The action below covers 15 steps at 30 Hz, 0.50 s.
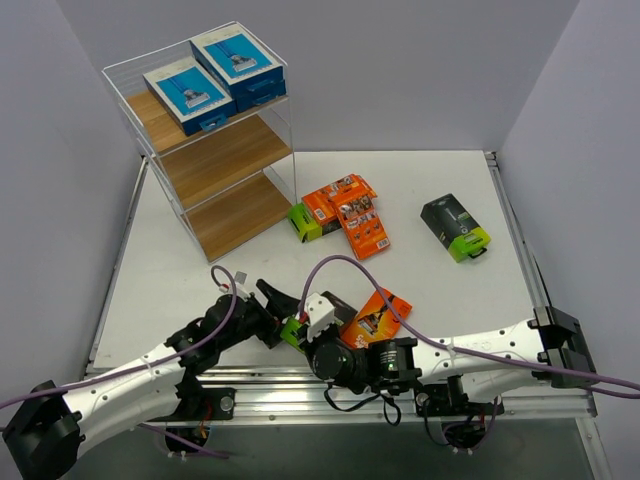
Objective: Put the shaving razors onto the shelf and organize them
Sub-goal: Pass the shaving razor from the right arm to the left
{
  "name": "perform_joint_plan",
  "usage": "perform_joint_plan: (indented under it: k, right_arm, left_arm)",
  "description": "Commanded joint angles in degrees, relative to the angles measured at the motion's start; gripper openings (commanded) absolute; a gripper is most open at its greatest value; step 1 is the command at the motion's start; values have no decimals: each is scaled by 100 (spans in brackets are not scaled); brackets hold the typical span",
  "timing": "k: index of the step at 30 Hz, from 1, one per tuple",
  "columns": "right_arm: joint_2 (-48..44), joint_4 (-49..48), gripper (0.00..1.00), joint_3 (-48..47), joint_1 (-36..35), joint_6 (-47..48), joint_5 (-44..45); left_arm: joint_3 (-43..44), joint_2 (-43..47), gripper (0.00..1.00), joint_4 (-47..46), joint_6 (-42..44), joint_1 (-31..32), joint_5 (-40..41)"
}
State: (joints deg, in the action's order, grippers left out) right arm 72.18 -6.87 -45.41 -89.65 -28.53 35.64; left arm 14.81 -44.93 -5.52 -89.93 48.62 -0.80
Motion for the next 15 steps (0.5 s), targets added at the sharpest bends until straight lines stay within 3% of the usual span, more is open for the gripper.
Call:
perform_joint_plan:
  k: [1, 2, 5, 11, 15]
  right_arm:
    - [-248, -358, 0, 49, -88, -135, 312]
    - [-275, -358, 0, 76, -97, -152, 321]
    - [-310, -315, 0, 120, -167, -231, 356]
    - [-345, -174, 0, 146, -273, -381, 549]
    - [-380, -86, 0, 164, -369, -460, 620]
  left_arm:
    - [-66, -208, 97, -889, -183, -37, -271]
    - [-83, -244, 100, -968, -183, -37, -333]
    - [-127, -324, 90, -1065, -174, -46, -377]
    - [-180, -166, 79, -951, -51, -81, -298]
    - [-189, 1, 63, -872, 46, -116, -289]
